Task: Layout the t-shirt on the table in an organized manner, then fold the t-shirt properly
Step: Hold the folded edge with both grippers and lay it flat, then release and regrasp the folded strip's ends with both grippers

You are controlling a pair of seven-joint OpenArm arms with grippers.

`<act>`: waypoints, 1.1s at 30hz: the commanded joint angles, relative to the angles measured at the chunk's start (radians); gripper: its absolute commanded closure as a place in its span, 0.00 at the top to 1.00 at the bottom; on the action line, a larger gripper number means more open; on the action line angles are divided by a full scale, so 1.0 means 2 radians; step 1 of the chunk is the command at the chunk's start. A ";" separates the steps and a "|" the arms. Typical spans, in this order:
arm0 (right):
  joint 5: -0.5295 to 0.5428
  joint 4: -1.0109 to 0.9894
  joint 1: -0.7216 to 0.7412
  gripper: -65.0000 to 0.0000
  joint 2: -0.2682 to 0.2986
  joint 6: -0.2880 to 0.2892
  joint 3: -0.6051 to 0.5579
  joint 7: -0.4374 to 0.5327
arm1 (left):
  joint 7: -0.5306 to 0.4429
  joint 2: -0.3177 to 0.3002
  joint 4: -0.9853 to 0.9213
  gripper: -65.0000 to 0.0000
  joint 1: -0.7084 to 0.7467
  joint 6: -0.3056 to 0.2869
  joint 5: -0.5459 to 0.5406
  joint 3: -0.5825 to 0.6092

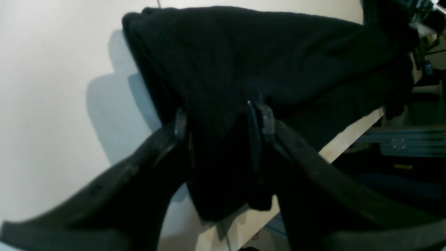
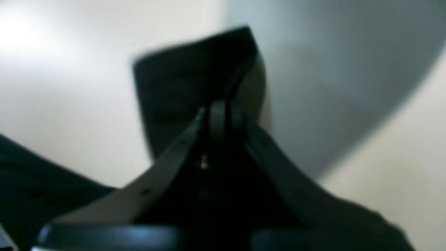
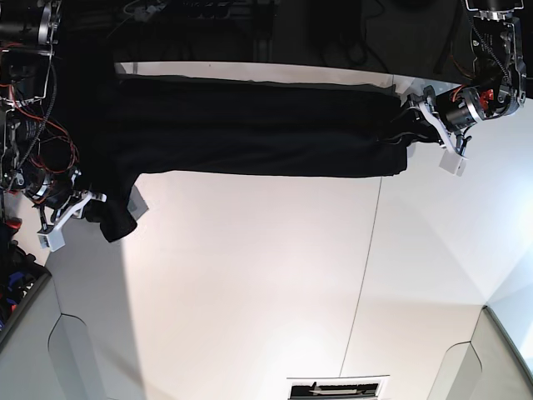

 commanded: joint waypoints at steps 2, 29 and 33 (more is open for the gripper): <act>0.021 0.055 -0.010 0.00 0.009 0.003 0.019 -0.001 | -0.009 -0.008 0.006 0.38 -0.004 -0.006 -0.005 -0.003; 0.048 0.374 -0.347 0.09 0.008 0.002 0.192 -0.029 | -0.013 -0.009 -0.008 0.53 -0.006 -0.006 -0.019 -0.003; 0.039 0.373 -0.353 0.59 0.008 0.002 0.192 -0.029 | -0.011 -0.013 -0.005 0.53 -0.006 -0.006 -0.034 -0.003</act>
